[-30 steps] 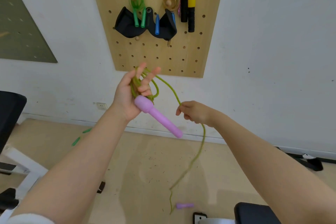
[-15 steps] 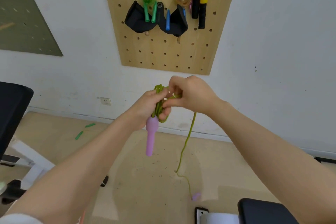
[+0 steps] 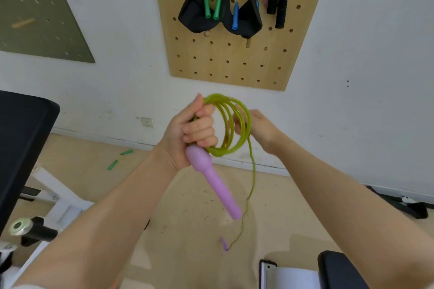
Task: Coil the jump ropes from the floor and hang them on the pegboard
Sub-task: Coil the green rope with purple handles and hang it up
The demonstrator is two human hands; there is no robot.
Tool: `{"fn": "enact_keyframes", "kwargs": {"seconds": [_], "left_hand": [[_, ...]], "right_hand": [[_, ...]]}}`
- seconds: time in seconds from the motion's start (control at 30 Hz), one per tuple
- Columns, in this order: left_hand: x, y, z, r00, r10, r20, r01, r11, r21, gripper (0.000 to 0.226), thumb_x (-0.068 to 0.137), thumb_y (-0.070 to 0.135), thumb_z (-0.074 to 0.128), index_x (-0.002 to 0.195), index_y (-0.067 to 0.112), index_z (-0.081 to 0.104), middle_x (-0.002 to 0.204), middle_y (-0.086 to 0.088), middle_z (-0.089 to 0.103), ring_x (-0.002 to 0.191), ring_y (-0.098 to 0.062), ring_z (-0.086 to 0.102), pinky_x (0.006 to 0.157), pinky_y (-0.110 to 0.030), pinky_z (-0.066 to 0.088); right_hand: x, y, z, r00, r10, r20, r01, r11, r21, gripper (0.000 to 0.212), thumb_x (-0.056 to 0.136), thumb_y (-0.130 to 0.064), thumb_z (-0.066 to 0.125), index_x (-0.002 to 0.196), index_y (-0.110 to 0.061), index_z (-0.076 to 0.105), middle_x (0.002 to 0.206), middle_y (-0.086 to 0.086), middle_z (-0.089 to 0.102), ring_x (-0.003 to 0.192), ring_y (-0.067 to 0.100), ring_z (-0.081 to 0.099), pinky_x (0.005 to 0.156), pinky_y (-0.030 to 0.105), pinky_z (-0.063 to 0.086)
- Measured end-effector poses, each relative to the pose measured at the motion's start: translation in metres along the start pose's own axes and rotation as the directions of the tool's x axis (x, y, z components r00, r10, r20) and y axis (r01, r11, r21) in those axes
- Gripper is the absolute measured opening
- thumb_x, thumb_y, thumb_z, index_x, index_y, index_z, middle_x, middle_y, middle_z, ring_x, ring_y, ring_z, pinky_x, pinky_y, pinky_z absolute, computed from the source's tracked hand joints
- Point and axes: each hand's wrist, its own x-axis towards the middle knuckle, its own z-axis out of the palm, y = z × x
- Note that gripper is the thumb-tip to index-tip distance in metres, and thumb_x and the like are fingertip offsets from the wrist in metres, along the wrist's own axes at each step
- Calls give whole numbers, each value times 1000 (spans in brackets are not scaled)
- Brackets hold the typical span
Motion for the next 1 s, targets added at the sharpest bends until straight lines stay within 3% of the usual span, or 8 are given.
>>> {"fn": "enact_keyframes", "kwargs": {"seconds": [0.13, 0.23, 0.4, 0.57, 0.63, 0.7, 0.8, 1.0], "left_hand": [[-12, 16, -3, 953, 273, -129, -281, 959, -46, 38, 95, 24, 46, 116, -6, 56, 79, -7, 70, 40, -12, 50, 50, -22, 40], [-12, 14, -10, 720, 506, -476, -449, 862, 236, 33, 90, 31, 44, 102, 10, 67, 94, 7, 73, 33, -1, 43, 39, -11, 37], [2, 3, -18, 521, 598, -610, 0, 714, 700, 20, 98, 30, 45, 109, 16, 54, 103, 4, 71, 44, -7, 51, 45, -20, 43], [7, -16, -13, 588, 582, -562, 234, 543, 807, 24, 98, 22, 47, 114, 10, 59, 91, -3, 69, 73, -12, 62, 66, -23, 48], [3, -19, -9, 626, 538, -565, 276, 525, 805, 25, 98, 17, 46, 85, 7, 65, 70, -11, 66, 63, -16, 60, 60, -25, 48], [-2, -18, -4, 676, 462, -574, 262, 577, 773, 32, 97, 22, 47, 71, 8, 59, 53, -8, 61, 45, -16, 53, 49, -25, 44], [-7, -18, 2, 772, 315, -552, 278, 614, 739, 37, 97, 29, 44, 66, 9, 48, 41, -2, 49, 35, -12, 39, 41, -19, 36], [-20, -4, 6, 931, 74, -356, 107, 880, 462, 43, 84, 52, 47, 62, 17, 56, 33, 10, 29, 29, -7, 25, 41, -19, 32]], "right_hand": [[-22, 42, 5, 935, 317, 161, -260, 918, -300, 55, 98, -50, 26, 86, -15, 65, 64, 2, 49, 65, 16, 48, 80, 28, 40], [-21, 45, 16, 922, 362, 140, -260, 844, -470, 35, 98, -44, 36, 95, -14, 51, 79, 2, 52, 79, 24, 53, 75, 32, 43], [-20, -8, 40, 895, 267, 357, 236, 395, -888, 27, 100, -23, 37, 109, -6, 56, 104, 13, 58, 98, 32, 58, 73, 34, 42], [-31, -71, 43, 878, 19, 478, 445, 333, -831, 23, 93, -16, 46, 100, -5, 66, 97, 8, 64, 93, 26, 55, 82, 33, 44], [-28, -87, 29, 888, -80, 454, 443, 416, -794, 18, 88, -10, 50, 87, -11, 68, 85, 2, 67, 78, 19, 54, 78, 36, 47], [-26, -89, 16, 925, -147, 351, 369, 573, -732, 4, 83, -18, 62, 83, -15, 61, 75, -5, 65, 70, 14, 56, 70, 37, 49], [-26, -80, 6, 980, -84, 181, 176, 791, -587, 41, 72, -34, 78, 92, -20, 45, 58, -9, 51, 51, 6, 42, 54, 27, 38], [-17, -62, -18, 973, -12, 230, 36, 994, -102, 23, 82, -34, 66, 76, -15, 55, 49, -12, 44, 48, 6, 36, 53, 18, 32]]}}
